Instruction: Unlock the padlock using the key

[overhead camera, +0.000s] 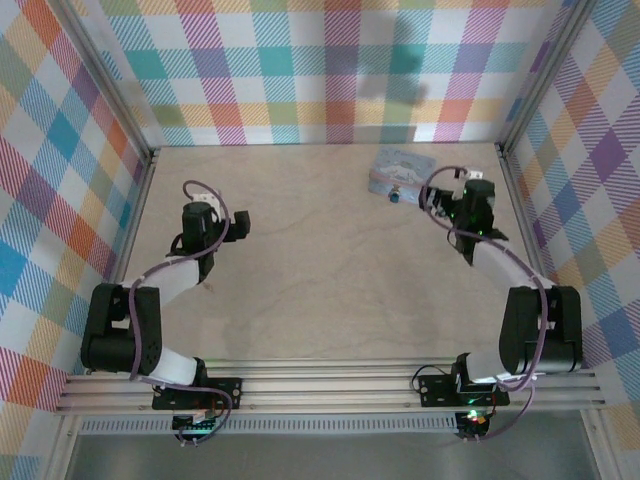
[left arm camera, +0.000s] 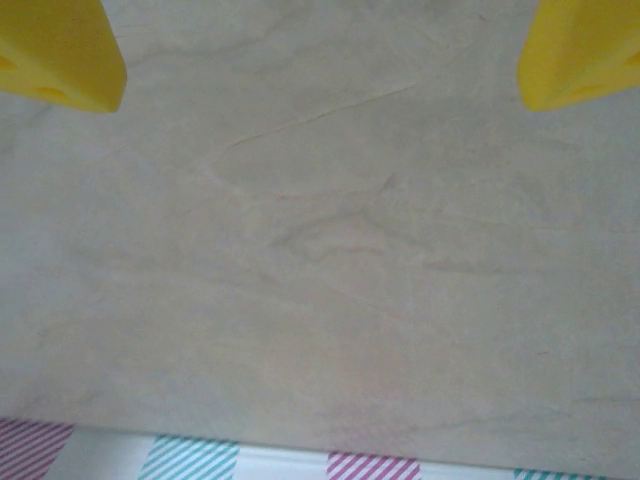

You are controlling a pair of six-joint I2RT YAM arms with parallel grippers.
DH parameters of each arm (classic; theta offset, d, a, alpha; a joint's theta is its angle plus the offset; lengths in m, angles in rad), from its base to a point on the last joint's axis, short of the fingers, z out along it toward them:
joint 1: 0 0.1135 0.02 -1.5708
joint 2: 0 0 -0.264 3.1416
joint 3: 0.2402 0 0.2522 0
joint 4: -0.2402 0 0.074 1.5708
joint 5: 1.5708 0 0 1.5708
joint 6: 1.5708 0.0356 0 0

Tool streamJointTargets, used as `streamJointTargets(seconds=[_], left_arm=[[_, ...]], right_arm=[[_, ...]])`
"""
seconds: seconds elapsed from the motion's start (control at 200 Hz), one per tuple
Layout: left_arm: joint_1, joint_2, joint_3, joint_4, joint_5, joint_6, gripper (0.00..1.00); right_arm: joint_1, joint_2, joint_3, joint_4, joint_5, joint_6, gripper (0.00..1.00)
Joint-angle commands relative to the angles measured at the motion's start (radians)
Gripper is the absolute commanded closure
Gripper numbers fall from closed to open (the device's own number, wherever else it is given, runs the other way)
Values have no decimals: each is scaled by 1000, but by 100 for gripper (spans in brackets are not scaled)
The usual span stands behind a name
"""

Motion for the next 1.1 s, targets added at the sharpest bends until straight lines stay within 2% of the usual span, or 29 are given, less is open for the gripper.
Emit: streamJointTargets(seconds=[0.0, 0.19, 0.4, 0.62, 0.91, 1.095], left_arm=[[16, -30, 46, -130, 73, -114, 0], [5, 3, 120, -200, 209, -236, 0], [-38, 20, 176, -255, 284, -246, 2], [-61, 38, 204, -285, 311, -234, 3], [-91, 74, 217, -283, 329, -240, 6], [-96, 84, 230, -299, 329, -233, 6]], right_arm=[[-5, 110, 190, -328, 43, 176, 0], [-4, 341, 526, -573, 45, 264, 3], [-4, 552, 779, -714, 8, 313, 7], [0, 579, 787, -659, 34, 347, 10], [7, 648, 781, -609, -4, 369, 11], [11, 680, 805, -598, -19, 378, 17]])
